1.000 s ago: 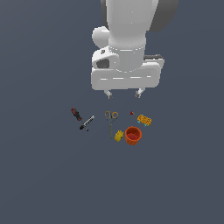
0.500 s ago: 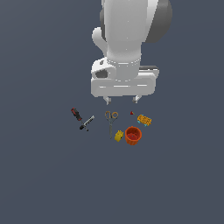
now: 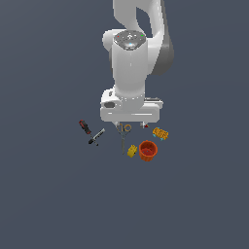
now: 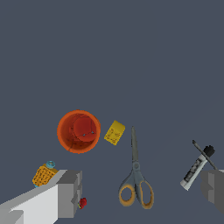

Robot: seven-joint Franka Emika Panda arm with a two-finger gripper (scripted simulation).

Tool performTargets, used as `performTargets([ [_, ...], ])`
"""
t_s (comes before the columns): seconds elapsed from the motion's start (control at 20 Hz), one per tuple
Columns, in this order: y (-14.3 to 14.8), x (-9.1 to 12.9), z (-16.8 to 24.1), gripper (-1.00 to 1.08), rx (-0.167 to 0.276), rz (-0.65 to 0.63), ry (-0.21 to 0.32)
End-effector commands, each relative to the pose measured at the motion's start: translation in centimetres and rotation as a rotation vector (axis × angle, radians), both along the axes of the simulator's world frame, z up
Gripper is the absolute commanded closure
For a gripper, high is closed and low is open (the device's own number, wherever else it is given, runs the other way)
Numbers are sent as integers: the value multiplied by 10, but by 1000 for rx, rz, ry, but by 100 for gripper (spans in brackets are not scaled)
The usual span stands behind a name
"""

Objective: Pick up a designated object from a clutter of objects.

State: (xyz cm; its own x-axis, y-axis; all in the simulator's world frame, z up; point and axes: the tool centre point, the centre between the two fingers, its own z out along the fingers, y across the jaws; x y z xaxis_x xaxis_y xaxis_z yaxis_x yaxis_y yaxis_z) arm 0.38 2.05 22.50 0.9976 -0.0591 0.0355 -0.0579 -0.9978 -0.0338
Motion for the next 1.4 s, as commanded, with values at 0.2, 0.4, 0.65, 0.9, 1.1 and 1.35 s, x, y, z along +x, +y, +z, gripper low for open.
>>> performTargets([
  [0.2, -14, -23, -68, -92, -7, -60, 15],
  [0.4, -22, -41, -104, -92, -13, -94, 24],
  [0.65, -30, -62, -137, -92, -20, -128, 32],
  [0.9, -35, -77, -157, -92, -26, -149, 37],
  [1.1, -37, -84, -165, -92, -28, -158, 39],
  [1.35, -37, -85, -166, -92, -28, -159, 40],
])
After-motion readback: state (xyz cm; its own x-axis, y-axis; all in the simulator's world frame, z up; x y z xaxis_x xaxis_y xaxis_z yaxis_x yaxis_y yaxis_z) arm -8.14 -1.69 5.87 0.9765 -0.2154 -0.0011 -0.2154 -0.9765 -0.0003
